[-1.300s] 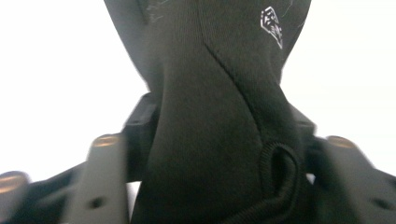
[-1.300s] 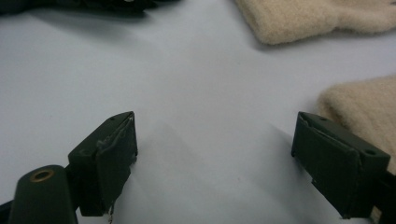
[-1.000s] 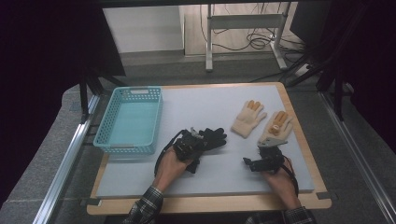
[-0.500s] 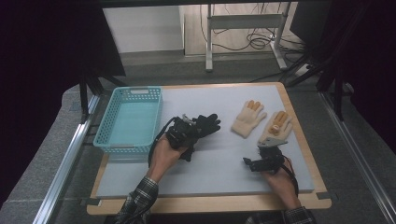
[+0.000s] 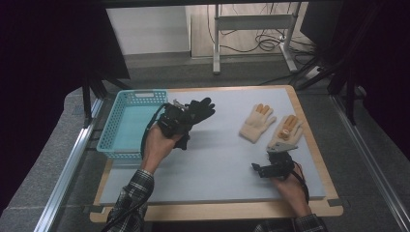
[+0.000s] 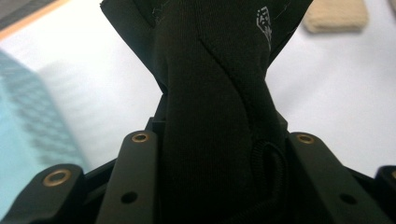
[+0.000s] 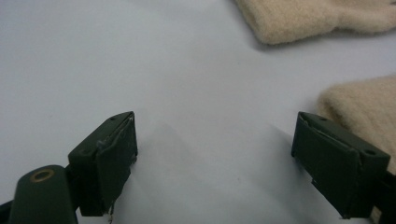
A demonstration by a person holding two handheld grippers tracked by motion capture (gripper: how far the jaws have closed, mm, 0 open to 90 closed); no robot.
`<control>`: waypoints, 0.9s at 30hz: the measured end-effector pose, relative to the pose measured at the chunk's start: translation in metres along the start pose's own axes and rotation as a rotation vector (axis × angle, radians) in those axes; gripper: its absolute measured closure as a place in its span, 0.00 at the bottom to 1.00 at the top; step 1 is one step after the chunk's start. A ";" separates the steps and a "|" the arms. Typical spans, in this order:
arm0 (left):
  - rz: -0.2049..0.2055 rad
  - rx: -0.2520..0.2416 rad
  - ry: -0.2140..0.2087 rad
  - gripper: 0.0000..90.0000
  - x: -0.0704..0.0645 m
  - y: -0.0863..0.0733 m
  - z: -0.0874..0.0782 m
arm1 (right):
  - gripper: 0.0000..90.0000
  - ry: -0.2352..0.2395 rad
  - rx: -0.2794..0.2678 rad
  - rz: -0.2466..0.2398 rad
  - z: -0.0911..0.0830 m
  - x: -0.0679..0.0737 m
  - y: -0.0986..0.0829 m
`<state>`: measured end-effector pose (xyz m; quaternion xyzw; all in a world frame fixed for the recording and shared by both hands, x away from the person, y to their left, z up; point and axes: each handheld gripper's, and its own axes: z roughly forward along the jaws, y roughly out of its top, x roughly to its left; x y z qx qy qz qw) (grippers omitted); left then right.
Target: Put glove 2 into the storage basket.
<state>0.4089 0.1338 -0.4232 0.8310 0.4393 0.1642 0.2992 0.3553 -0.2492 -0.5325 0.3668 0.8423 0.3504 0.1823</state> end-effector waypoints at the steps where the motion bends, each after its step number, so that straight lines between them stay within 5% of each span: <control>1: -0.006 -0.001 0.008 0.69 0.004 0.000 -0.002 | 0.16 0.000 0.000 0.000 0.000 0.000 0.000; 12: -0.092 -0.009 0.116 0.68 0.053 -0.010 -0.026 | 0.16 0.000 0.000 0.000 0.000 0.000 0.000; 20: -0.211 0.001 0.193 0.67 0.100 -0.034 -0.043 | 0.16 0.000 0.000 0.000 0.000 0.000 0.000; 27: -0.307 0.042 0.237 0.67 0.134 -0.057 -0.036 | 0.16 0.000 0.000 0.000 0.000 0.000 0.000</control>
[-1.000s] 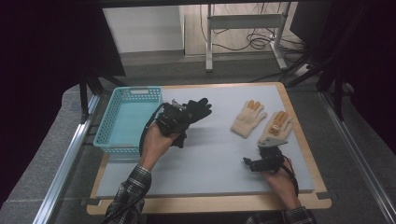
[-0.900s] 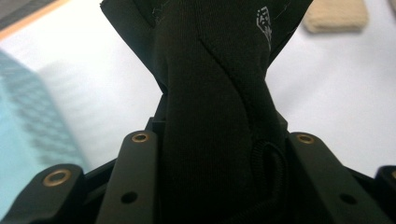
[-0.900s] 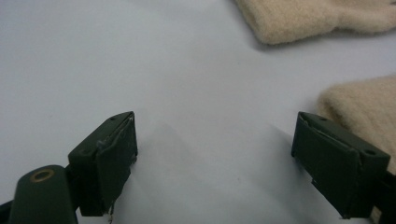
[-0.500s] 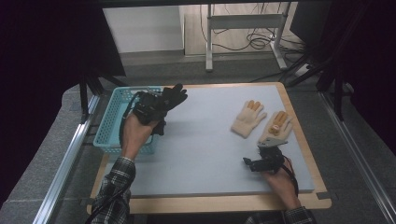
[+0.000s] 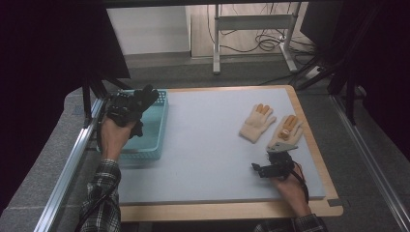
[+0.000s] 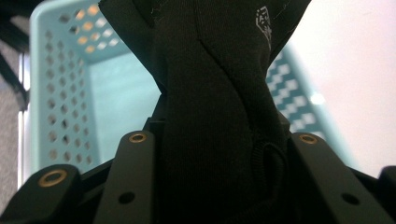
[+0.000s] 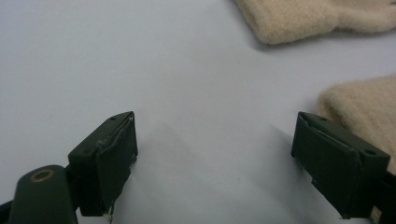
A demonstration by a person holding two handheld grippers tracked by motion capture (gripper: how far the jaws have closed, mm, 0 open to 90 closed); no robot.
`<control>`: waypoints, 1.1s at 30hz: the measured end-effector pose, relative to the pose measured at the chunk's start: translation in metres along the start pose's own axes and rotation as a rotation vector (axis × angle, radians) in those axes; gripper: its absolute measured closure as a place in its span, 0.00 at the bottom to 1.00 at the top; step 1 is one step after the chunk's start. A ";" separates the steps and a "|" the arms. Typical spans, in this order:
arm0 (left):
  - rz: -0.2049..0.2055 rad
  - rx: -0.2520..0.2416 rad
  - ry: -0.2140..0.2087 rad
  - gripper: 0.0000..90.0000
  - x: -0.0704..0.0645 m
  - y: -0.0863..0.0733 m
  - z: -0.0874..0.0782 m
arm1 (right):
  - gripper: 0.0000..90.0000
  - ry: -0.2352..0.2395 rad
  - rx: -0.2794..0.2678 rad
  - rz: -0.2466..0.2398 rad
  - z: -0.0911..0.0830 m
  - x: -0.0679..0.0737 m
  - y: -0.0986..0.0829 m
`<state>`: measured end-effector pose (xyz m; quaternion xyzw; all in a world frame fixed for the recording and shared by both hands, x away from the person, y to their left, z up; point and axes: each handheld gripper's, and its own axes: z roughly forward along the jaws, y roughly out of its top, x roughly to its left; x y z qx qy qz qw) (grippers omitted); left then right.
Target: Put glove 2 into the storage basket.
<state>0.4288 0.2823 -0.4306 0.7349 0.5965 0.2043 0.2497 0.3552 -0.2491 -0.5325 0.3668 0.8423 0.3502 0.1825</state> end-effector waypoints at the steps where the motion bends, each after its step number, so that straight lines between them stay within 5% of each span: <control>1: -0.010 0.007 0.005 0.67 0.003 -0.001 0.004 | 0.16 0.000 0.000 0.000 0.000 0.000 0.000; 11: -0.056 0.107 0.060 0.66 0.025 -0.011 0.043 | 0.16 0.001 -0.001 0.000 0.000 0.000 0.000; 17: -0.046 0.177 0.112 0.66 0.032 -0.013 0.059 | 0.16 0.001 -0.001 0.001 0.000 0.000 0.000; 24: -0.051 0.222 0.124 0.62 0.040 -0.019 0.071 | 0.16 0.002 -0.002 0.002 0.000 0.000 0.000; 33: 0.022 0.270 0.160 0.37 0.042 -0.021 0.076 | 0.16 0.002 -0.002 0.002 0.000 0.000 0.000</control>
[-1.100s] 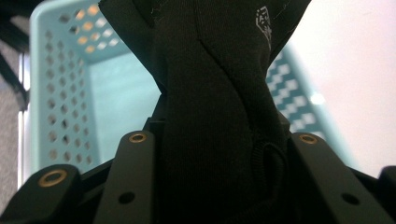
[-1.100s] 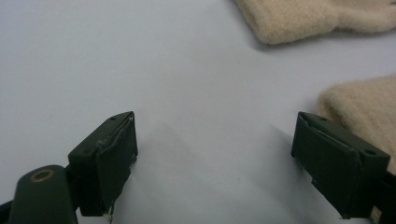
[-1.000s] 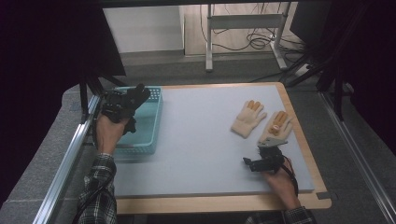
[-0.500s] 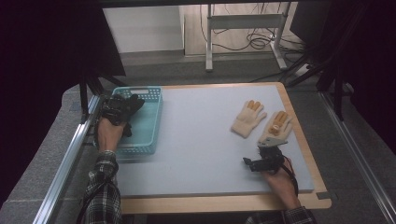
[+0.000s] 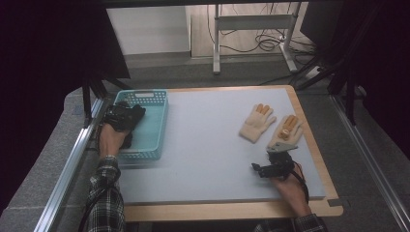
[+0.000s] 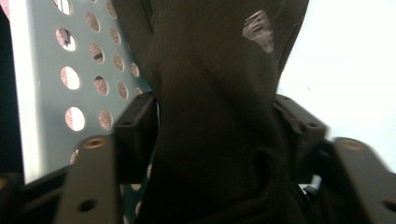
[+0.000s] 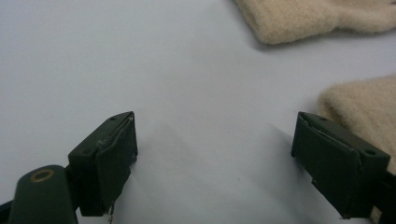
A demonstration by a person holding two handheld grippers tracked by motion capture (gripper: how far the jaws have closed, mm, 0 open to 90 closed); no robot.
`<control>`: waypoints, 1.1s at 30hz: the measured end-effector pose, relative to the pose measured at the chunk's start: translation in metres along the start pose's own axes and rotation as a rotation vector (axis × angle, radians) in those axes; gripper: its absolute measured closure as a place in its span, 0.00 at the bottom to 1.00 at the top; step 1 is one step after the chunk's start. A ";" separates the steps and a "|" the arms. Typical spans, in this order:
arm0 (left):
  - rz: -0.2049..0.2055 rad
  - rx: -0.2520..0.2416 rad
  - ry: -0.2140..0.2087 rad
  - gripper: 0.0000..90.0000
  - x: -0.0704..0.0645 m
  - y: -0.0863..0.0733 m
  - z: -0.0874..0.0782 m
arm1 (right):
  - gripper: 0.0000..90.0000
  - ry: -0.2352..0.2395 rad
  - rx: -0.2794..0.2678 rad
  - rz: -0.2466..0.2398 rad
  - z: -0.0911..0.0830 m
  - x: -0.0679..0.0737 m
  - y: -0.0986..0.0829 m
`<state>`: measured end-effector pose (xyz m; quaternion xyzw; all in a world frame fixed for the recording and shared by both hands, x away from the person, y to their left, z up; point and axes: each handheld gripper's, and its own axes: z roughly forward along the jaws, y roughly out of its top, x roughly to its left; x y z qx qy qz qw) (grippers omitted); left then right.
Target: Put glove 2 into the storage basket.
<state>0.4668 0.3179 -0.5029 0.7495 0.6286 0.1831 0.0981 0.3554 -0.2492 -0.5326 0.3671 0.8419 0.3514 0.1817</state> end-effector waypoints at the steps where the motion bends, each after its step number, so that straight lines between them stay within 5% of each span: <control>1: 0.000 -0.004 -0.007 0.31 0.000 0.000 -0.001 | 0.16 0.000 0.000 0.000 0.000 0.000 0.000; 10: -0.021 -0.050 -0.080 0.06 0.001 -0.002 -0.011 | 0.16 -0.001 0.001 -0.001 0.000 0.000 0.000; 22: -0.073 -0.238 -0.260 0.03 0.001 -0.010 -0.039 | 0.16 -0.001 0.000 -0.001 0.000 0.000 0.000; 33: 0.057 -0.338 -0.352 0.01 -0.033 -0.003 -0.069 | 0.16 -0.001 0.001 -0.001 0.000 0.000 0.000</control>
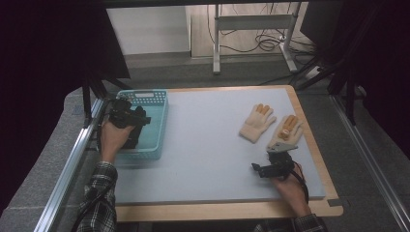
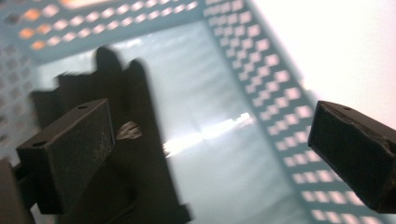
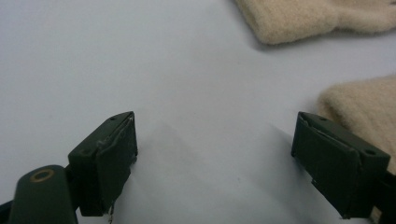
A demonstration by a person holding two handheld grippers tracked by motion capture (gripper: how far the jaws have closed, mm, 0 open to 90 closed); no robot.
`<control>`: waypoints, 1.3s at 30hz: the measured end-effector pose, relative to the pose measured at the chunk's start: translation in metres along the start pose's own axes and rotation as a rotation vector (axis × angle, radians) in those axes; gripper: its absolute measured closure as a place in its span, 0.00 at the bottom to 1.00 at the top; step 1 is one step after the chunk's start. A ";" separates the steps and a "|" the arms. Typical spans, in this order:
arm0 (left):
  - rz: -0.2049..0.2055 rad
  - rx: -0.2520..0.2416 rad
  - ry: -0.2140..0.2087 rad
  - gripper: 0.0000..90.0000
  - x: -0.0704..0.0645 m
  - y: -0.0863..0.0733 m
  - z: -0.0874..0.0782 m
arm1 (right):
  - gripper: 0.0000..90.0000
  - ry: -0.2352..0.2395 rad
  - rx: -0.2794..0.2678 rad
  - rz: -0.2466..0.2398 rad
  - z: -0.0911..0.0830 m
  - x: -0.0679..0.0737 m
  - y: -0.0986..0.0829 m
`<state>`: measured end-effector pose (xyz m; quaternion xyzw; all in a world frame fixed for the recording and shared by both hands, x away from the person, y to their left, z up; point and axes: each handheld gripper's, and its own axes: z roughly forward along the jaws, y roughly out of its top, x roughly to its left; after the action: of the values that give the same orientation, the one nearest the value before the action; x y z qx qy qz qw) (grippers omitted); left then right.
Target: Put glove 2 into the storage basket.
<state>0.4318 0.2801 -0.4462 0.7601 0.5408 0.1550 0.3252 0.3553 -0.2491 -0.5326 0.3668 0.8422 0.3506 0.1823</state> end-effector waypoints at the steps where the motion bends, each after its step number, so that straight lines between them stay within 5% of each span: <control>1: 0.014 -0.012 -0.015 0.01 -0.005 0.001 -0.001 | 0.16 0.000 0.000 0.000 0.000 0.000 0.000; 9: 0.134 -0.055 -0.088 0.00 -0.049 0.002 -0.003 | 0.16 0.000 0.000 0.000 0.000 0.000 0.000; 27: 0.301 -0.089 -0.230 0.00 -0.127 -0.006 -0.001 | 0.16 0.000 0.000 0.000 0.000 0.000 0.000; 39: 0.350 -0.111 -0.313 0.01 -0.165 -0.035 0.011 | 0.16 0.000 0.001 -0.003 0.000 0.000 0.000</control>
<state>0.3527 0.1312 -0.4583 0.8379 0.3347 0.1189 0.4144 0.3553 -0.2492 -0.5326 0.3655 0.8429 0.3500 0.1827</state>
